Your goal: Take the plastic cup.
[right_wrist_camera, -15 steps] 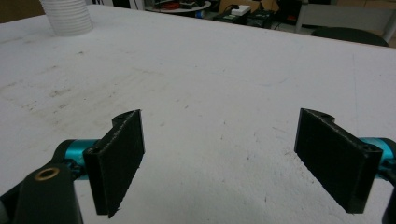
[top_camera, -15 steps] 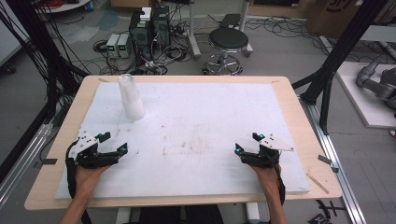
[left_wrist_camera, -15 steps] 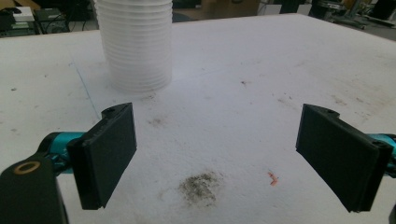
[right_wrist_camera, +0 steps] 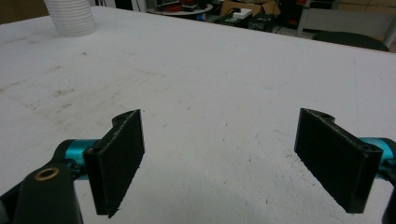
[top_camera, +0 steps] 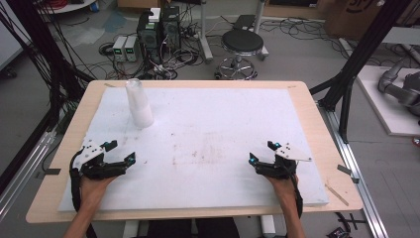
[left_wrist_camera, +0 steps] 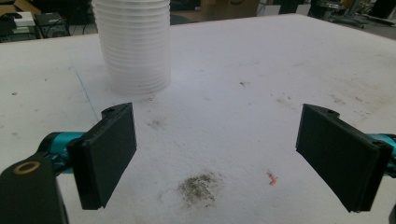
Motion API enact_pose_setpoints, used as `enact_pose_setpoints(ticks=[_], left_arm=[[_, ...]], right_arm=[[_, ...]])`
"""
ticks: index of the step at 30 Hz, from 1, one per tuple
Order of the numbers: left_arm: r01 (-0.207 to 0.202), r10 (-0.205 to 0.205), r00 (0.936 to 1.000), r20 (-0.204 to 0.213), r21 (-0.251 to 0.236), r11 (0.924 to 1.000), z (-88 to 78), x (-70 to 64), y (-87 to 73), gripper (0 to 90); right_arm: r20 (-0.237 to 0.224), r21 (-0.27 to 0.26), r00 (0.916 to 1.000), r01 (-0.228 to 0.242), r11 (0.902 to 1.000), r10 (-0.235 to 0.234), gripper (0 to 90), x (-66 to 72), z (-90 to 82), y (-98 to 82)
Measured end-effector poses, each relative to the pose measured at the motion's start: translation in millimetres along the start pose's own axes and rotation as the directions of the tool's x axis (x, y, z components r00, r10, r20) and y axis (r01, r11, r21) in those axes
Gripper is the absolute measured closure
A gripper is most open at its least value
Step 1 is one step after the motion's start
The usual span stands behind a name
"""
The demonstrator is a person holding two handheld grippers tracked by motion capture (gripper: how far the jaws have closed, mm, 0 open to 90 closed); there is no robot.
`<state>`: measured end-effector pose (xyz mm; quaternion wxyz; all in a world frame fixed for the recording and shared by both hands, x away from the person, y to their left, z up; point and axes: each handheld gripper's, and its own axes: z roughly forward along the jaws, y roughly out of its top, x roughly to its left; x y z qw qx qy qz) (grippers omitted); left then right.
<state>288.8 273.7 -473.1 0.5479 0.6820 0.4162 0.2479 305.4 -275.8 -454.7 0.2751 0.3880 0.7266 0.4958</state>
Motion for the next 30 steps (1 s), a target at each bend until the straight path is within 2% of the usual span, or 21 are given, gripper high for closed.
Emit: enact_pose_setpoints(ticks=[7, 13, 18, 19, 21, 22, 24, 27, 28, 29, 30], left_arm=[[0.029, -0.029, 0.9995, 0.013, -0.016, 0.9995, -1.7, 3.2, -0.2, 12.0], [0.016, -0.016, 0.9998, -0.009, -0.002, 0.9999, -2.5, 3.3, 1.8, 12.0], [0.010, -0.010, 0.9999, -0.002, -0.030, 0.9995, -6.7, 2.5, 14.4, 12.0], [-0.011, 0.010, 0.9998, -0.016, -0.049, 0.9987, -9.5, 1.6, 26.1, 12.0], [-0.008, 0.007, 0.9998, -0.019, -0.067, 0.9977, -10.3, 2.0, 39.6, 12.1], [-0.008, 0.007, 0.9998, -0.019, -0.067, 0.9977, -10.3, 2.0, 39.6, 12.1], [-0.037, 0.035, 0.9990, -0.027, -0.072, 0.9967, -8.3, 2.9, 63.1, 12.0], [-0.059, 0.056, 0.9979, -0.031, -0.077, 0.9953, -3.0, 4.4, 86.6, 12.0], [-0.059, 0.056, 0.9979, -0.031, -0.077, 0.9953, -3.0, 4.4, 86.6, 12.0], [-0.080, 0.077, 0.9965, -0.032, -0.076, 0.9939, 1.1, 5.6, 100.7, 12.0], [-0.080, 0.077, 0.9965, -0.032, -0.076, 0.9939, 1.1, 5.6, 100.7, 12.0]], right_arm=[[0.003, 0.002, 0.9999, 0.010, 1.0000, -0.010, 16.0, 0.5, 0.4, 0.1], [-0.001, 0.003, 1.0000, -0.002, 1.0000, 0.002, 16.0, -1.4, 0.8, 0.3], [-0.005, -0.007, 0.9998, -0.019, 0.9998, 0.019, 16.0, -2.3, -0.5, -0.2], [-0.002, -0.009, 0.9997, -0.024, 0.9997, 0.024, 16.0, -2.5, -0.8, -0.3], [-0.001, -0.011, 0.9998, -0.022, 0.9997, 0.022, 16.0, -2.7, -0.8, -0.3], [-0.001, -0.011, 0.9998, -0.022, 0.9997, 0.022, 16.0, -2.7, -0.8, -0.3], [-0.002, -0.004, 0.9999, -0.012, 0.9999, 0.012, 16.0, -2.3, 0.1, 0.0], [-0.004, -0.002, 0.9998, -0.019, 0.9998, 0.019, 16.0, -2.5, 0.0, 0.0], [-0.004, -0.002, 0.9998, -0.019, 0.9998, 0.019, 16.0, -2.5, 0.0, 0.0], [-0.005, -0.004, 0.9996, -0.029, 0.9996, 0.029, 16.0, -3.1, -0.3, -0.1], [-0.005, -0.006, 0.9996, -0.027, 0.9996, 0.027, 16.0, -3.7, -0.2, -0.1]])
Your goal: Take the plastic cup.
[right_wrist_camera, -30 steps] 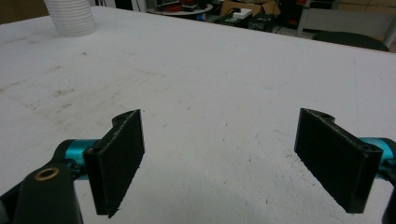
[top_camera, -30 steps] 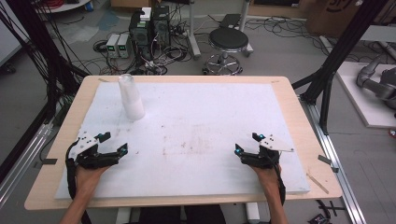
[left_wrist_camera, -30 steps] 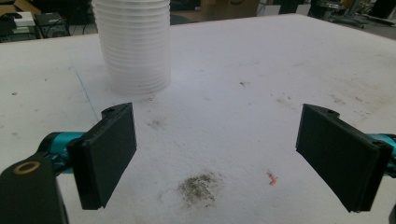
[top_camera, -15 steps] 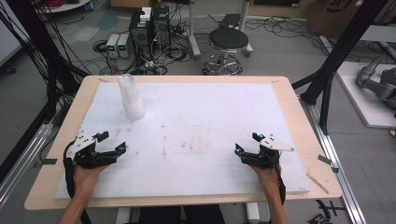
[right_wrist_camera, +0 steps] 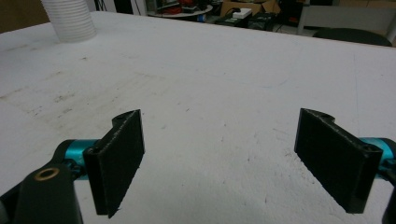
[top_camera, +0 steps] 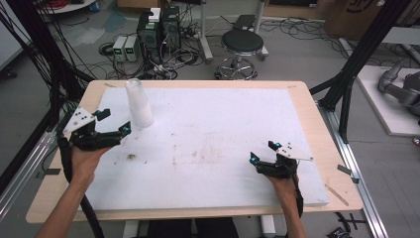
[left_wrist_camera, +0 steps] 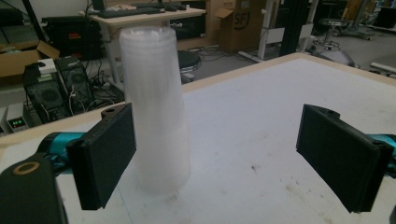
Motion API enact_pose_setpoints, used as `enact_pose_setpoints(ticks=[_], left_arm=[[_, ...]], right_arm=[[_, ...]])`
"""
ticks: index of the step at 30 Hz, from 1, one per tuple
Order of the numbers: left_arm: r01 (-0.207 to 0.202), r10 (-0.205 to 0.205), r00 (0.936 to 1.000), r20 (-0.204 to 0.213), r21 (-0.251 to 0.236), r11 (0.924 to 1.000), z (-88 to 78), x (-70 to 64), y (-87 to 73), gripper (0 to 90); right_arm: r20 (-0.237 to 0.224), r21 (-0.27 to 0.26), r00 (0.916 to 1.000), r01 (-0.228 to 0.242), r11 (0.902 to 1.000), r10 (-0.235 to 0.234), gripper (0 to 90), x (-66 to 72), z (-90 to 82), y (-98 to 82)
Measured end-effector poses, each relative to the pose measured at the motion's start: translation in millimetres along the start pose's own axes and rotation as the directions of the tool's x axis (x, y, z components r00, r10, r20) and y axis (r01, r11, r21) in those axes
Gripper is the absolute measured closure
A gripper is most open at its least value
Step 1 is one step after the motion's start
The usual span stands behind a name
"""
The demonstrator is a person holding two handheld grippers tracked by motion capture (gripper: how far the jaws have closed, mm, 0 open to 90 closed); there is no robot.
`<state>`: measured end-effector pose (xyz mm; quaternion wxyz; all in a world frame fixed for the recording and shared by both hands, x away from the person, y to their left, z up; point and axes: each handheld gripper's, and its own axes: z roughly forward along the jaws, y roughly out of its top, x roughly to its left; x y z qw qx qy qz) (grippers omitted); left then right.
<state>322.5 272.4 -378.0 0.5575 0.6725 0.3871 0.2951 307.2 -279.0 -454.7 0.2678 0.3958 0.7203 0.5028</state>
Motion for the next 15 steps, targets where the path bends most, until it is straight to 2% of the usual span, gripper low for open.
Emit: enact_pose_setpoints(ticks=[1, 5, 6, 8, 11, 12, 13, 14, 15], left_arm=[[-0.012, 0.012, 0.9999, -0.004, 0.002, 0.9999, 5.3, 2.9, 12.5, 11.9], [-0.027, 0.027, 0.9995, -0.013, -0.003, 0.9996, 13.5, 10.0, 35.3, 12.0], [-0.027, 0.027, 0.9995, -0.013, -0.003, 0.9996, 13.5, 10.0, 35.3, 11.9], [-0.028, 0.028, 0.9995, -0.012, 0.000, 0.9996, 20.1, 15.3, 50.1, 11.9], [-0.026, 0.026, 0.9995, -0.016, 0.016, 0.9995, 27.8, 21.3, 63.2, 11.9], [-0.026, 0.026, 0.9995, -0.016, 0.016, 0.9995, 27.8, 21.3, 63.2, 11.9], [-0.024, 0.024, 0.9996, -0.018, 0.023, 0.9994, 32.5, 24.9, 71.4, 11.9], [-0.024, 0.024, 0.9996, -0.018, 0.023, 0.9994, 32.5, 24.9, 71.4, 11.9], [-0.021, 0.022, 0.9995, -0.024, 0.027, 0.9994, 37.0, 27.7, 79.0, 11.9]], right_arm=[[0.000, -0.002, 1.0000, 0.000, 1.0000, 0.000, 16.0, -0.3, 0.1, 0.0], [0.001, 0.003, 1.0000, 0.000, 1.0000, 0.000, 16.0, 0.6, 0.1, 0.0], [-0.001, 0.005, 1.0000, -0.004, 1.0000, 0.004, 16.0, 0.7, 0.2, 0.0], [-0.003, 0.001, 1.0000, -0.003, 1.0000, 0.003, 16.0, 0.0, 0.2, 0.1], [0.000, -0.010, 1.0000, -0.006, 0.9999, 0.006, 16.0, 0.3, -1.2, -0.4], [0.002, -0.014, 1.0000, -0.002, 0.9999, 0.002, 16.0, 0.0, -1.4, -0.6], [0.001, -0.014, 1.0000, -0.001, 0.9999, 0.001, 16.0, -0.1, -1.5, -0.6], [0.001, -0.014, 1.0000, -0.001, 0.9999, 0.001, 16.0, -0.1, -1.5, -0.6], [-0.003, -0.010, 1.0000, -0.003, 0.9999, 0.003, 16.0, -0.1, -0.9, -0.4]])
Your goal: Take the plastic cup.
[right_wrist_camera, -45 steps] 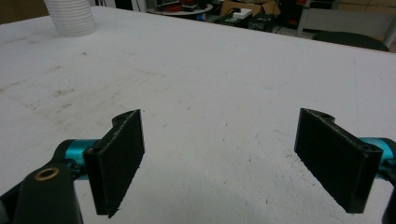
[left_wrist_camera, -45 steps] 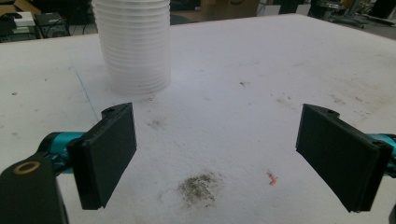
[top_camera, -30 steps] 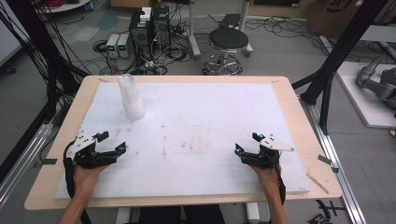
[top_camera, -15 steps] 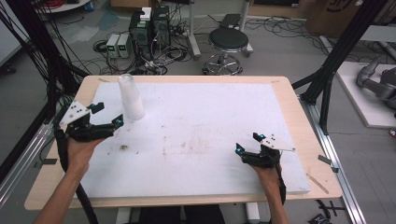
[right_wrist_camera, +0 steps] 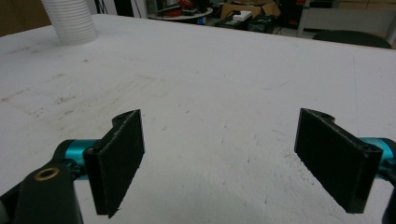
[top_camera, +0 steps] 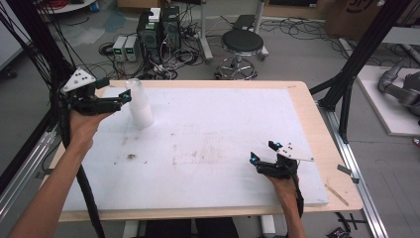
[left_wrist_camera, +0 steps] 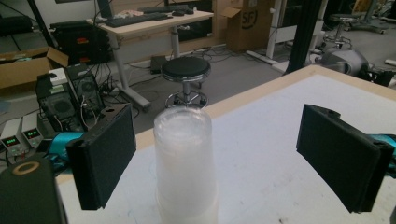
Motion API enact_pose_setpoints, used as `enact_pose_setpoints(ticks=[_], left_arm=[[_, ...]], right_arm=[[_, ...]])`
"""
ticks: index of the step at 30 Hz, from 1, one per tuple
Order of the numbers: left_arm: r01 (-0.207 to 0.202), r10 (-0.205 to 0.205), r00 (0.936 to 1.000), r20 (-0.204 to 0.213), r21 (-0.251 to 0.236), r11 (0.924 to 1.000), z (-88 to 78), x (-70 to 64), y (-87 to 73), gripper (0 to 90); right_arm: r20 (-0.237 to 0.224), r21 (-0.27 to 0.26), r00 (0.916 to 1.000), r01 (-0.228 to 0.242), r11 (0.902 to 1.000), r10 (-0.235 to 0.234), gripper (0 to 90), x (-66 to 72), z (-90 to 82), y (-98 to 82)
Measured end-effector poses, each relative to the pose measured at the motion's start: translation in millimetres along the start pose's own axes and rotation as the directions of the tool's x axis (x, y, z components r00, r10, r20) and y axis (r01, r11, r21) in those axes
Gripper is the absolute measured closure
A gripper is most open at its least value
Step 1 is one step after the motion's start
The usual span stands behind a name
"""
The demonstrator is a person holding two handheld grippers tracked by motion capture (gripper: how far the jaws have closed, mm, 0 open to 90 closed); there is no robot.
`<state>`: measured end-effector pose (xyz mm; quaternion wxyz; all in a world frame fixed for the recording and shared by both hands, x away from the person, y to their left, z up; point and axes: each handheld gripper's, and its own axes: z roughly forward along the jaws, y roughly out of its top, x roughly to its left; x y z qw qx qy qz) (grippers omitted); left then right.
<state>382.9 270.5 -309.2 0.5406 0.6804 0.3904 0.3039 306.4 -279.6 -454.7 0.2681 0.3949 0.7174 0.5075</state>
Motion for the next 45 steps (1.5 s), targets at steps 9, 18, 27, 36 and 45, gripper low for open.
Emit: enact_pose_setpoints(ticks=[9, 18, 27, 36, 45], left_arm=[[0.013, -0.013, 0.9999, -0.009, 0.034, 0.9993, 19.7, 9.0, 24.4, 11.9], [0.041, -0.038, 0.9988, -0.031, 0.119, 0.9920, 49.3, 16.8, 31.1, 11.9], [0.064, -0.057, 0.9976, -0.040, 0.239, 0.9688, 76.2, 20.9, 23.6, 12.2], [0.067, -0.048, 0.9967, -0.065, 0.327, 0.9427, 95.6, 21.3, 13.0, 12.7], [0.060, -0.034, 0.9968, -0.072, 0.393, 0.9178, 104.0, 20.2, 6.8, 14.8]], right_arm=[[0.001, 0.005, 1.0000, 0.002, 1.0000, -0.002, 16.0, 0.5, 0.3, 0.2], [0.002, -0.002, 1.0000, 0.000, 1.0000, 0.000, 16.0, 0.4, -0.7, -0.2], [0.002, 0.005, 1.0000, 0.002, 1.0000, -0.002, 16.0, 0.5, 0.3, 0.1], [0.001, 0.008, 1.0000, -0.006, 1.0000, 0.006, 16.0, 0.2, 0.3, 0.1], [0.001, 0.010, 1.0000, 0.002, 1.0000, -0.002, 16.0, -0.1, 0.6, 0.3]])
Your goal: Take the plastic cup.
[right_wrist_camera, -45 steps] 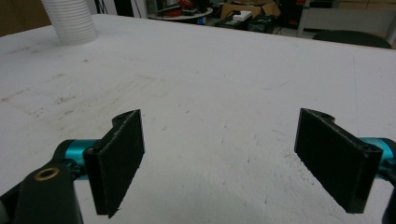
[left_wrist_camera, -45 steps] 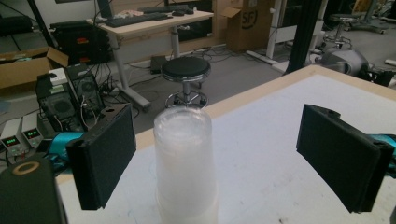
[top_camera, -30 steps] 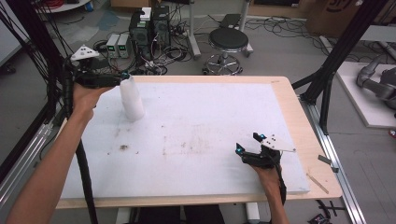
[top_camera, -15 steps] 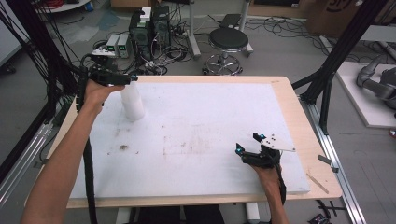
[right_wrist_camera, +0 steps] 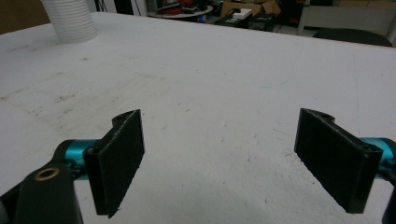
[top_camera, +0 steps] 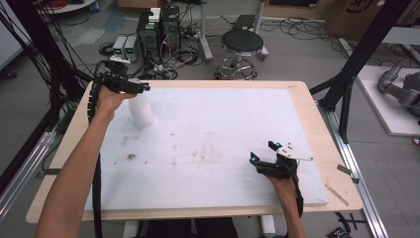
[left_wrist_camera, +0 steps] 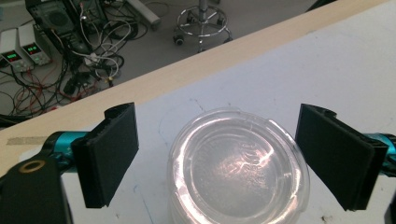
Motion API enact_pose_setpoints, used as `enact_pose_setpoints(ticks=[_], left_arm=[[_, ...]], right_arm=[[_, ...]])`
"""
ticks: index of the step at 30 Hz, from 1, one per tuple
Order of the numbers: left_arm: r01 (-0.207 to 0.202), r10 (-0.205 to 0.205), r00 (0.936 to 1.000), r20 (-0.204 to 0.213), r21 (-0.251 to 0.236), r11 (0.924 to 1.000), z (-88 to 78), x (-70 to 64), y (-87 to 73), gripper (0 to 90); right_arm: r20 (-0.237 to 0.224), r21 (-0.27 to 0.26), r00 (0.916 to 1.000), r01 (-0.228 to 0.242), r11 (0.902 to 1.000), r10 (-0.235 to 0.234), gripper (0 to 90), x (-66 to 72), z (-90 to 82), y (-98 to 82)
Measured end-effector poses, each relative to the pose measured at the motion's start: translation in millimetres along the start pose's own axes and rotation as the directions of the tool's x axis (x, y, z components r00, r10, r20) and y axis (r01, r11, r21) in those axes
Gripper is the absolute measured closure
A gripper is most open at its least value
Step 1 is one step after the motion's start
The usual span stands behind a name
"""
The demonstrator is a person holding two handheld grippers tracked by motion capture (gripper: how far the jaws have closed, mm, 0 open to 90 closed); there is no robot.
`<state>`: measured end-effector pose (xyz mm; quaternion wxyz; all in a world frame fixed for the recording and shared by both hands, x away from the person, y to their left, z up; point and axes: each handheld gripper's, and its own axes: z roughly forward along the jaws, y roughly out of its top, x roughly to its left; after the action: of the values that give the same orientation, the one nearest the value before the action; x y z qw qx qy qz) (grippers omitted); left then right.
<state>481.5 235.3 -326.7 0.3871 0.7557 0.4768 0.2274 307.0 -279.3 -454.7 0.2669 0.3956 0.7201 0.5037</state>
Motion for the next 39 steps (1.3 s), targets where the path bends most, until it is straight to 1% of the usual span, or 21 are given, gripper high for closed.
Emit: enact_pose_setpoints(ticks=[1, 2, 3, 10, 11, 13, 16, 19, 23, 27, 29, 39], left_arm=[[-0.001, 0.001, 1.0000, -0.003, 0.022, 0.9998, 1.8, -0.5, -0.9, 15.6], [-0.001, 0.001, 1.0000, -0.003, 0.022, 0.9998, 1.8, -0.5, -0.9, 16.1], [0.004, -0.004, 1.0000, -0.007, 0.038, 0.9993, 3.5, 0.0, -1.9, 16.3], [0.024, -0.024, 0.9997, -0.012, 0.060, 0.9979, 8.4, 3.3, -9.8, 17.4], [0.036, -0.035, 0.9993, -0.010, 0.060, 0.9976, 9.2, 4.9, -11.7, 17.4], [0.046, -0.046, 0.9990, 0.001, 0.056, 0.9974, 9.8, 6.7, -13.4, 17.4], [0.037, -0.038, 0.9993, 0.003, 0.056, 0.9977, 9.4, 6.1, -12.8, 18.2], [0.041, -0.041, 0.9991, 0.006, 0.057, 0.9975, 9.5, 5.7, -12.5, 19.7], [0.031, -0.032, 0.9993, 0.019, 0.058, 0.9978, 9.6, 4.4, -12.1, 23.9], [0.028, -0.029, 0.9993, 0.021, 0.064, 0.9976, 8.7, 4.2, -11.6, 27.9], [0.027, -0.029, 0.9991, 0.032, 0.061, 0.9978, 8.7, 3.7, -11.4, 30.6], [0.017, -0.019, 0.9992, 0.036, 0.071, 0.9973, 7.7, 1.9, -9.9, 36.4]], right_arm=[[0.001, -0.001, 1.0000, -0.003, 1.0000, 0.003, 16.0, -0.1, 0.1, 0.0], [0.001, 0.000, 1.0000, -0.003, 1.0000, 0.003, 16.0, -0.2, 0.2, 0.0], [0.000, -0.001, 1.0000, 0.000, 1.0000, 0.000, 16.0, -0.3, 0.3, 0.1], [0.000, 0.001, 1.0000, 0.000, 1.0000, 0.000, 16.0, -0.2, 0.5, 0.1], [0.001, 0.002, 1.0000, -0.002, 1.0000, 0.002, 16.1, -0.1, 0.4, 0.1], [0.001, 0.002, 1.0000, -0.003, 1.0000, 0.003, 16.1, -0.3, 0.3, 0.1], [0.001, 0.004, 1.0000, -0.007, 1.0000, 0.007, 16.0, -0.3, 0.3, 0.1], [0.001, 0.004, 1.0000, -0.004, 1.0000, 0.004, 16.0, -0.4, 0.6, 0.2], [0.004, 0.005, 0.9999, -0.010, 0.9999, 0.010, 16.0, -0.3, 0.4, 0.2], [0.001, 0.007, 1.0000, -0.008, 0.9999, 0.008, 16.0, -0.6, 0.7, 0.3], [0.001, 0.007, 0.9999, -0.010, 0.9999, 0.010, 16.0, -0.5, 0.7, 0.3], [0.000, 0.010, 0.9999, -0.012, 0.9999, 0.012, 16.0, -0.6, 1.0, 0.4]])
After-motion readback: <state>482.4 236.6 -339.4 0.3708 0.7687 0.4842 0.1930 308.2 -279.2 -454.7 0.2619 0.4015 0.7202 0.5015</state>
